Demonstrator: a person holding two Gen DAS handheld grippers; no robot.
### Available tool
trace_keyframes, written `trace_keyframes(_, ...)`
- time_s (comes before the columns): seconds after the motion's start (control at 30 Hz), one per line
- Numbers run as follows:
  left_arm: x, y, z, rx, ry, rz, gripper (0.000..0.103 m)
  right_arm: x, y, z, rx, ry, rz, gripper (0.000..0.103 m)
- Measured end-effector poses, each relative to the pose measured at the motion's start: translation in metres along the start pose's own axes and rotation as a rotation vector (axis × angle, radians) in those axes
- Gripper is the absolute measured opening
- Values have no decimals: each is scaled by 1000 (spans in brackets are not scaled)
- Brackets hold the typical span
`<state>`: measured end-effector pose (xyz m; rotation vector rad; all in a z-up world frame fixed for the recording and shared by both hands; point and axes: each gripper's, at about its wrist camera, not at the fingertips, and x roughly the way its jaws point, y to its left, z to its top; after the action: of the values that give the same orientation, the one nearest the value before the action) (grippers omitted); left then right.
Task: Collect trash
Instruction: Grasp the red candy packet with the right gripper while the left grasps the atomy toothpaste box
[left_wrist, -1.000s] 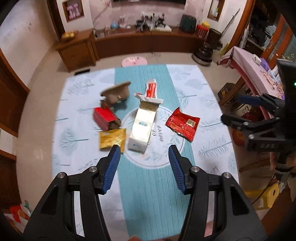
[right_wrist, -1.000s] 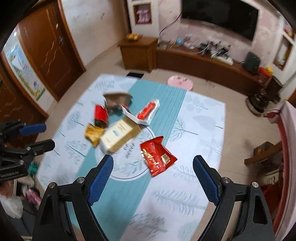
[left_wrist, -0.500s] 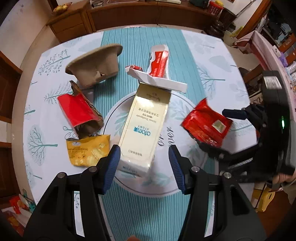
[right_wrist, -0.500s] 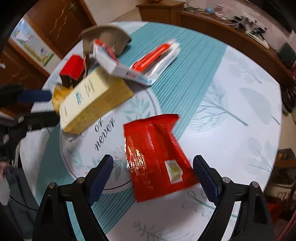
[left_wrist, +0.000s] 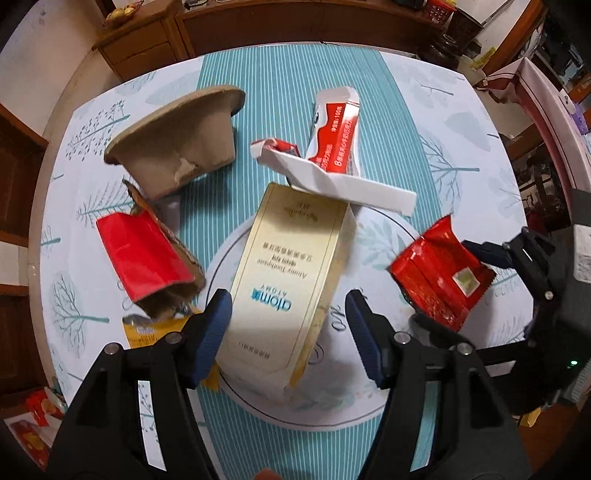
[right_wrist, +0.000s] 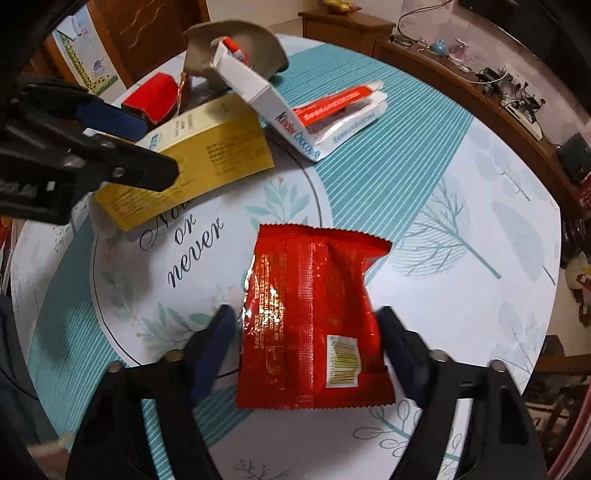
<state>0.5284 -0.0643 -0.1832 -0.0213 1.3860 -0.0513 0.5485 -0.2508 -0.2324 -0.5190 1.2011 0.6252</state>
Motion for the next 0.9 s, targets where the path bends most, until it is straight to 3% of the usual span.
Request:
trace_keyframes(0.13, 9, 7, 8, -15, 22, -1, 64, -2, -9, -6, 14, -14, 9, 62)
trace_keyframes(0.23, 18, 12, 13, -26, 39, -11, 68, -3, -17, -5, 17, -26, -5, 40)
trace_keyframes(0.47, 48, 18, 17, -70, 108, -10, 68, -2, -41, -10, 67, -39, 48, 33)
trace_keyframes(0.63, 49, 16, 18, -108, 83, 14, 67, -3, -43, -13, 87, -57, 55, 31)
trace_keyframes(0.67, 48, 14, 17, -106, 73, 18, 62, -4, -45, -13, 94, -59, 58, 31)
trace_keyframes(0.7, 46, 10, 13, -104, 62, 19, 51, -9, -39, -4, 97, -60, 61, 29)
trace_keyframes(0.9, 37, -2, -9, -96, 33, 48, 50, -17, -44, -12, 162, -61, 120, 16)
